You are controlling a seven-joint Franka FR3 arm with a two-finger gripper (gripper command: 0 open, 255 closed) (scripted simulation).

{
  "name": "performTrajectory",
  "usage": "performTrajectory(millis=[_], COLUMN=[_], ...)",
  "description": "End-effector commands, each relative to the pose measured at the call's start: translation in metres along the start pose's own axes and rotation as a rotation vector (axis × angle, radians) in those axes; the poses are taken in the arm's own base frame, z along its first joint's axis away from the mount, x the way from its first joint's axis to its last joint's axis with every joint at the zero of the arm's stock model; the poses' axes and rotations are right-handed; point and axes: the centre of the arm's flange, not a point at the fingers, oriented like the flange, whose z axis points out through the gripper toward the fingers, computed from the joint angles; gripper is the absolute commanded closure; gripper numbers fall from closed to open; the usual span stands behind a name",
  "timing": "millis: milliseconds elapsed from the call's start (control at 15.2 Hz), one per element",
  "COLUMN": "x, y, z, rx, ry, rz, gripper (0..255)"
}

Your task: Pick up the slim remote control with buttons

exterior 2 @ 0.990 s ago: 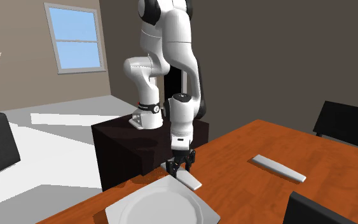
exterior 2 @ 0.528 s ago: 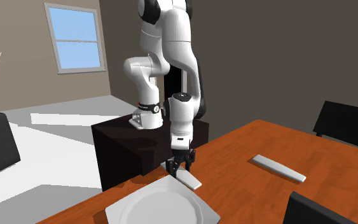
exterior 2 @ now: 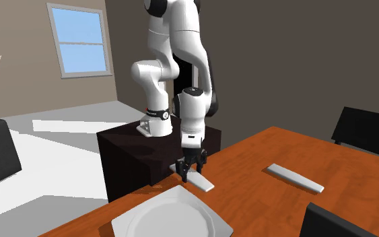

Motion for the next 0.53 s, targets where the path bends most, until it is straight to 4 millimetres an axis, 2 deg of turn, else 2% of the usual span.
performTrajectory(millis=[0, 330, 462], x=[-0.001, -0.002, -0.002], y=[0.001, 0.001, 0.001], z=[-0.013, -0.039, -0.040], rx=[0.000, 0.000, 0.000], ry=[0.000, 0.000, 0.000], rz=[0.000, 0.000, 0.000], gripper=[255, 255, 255])
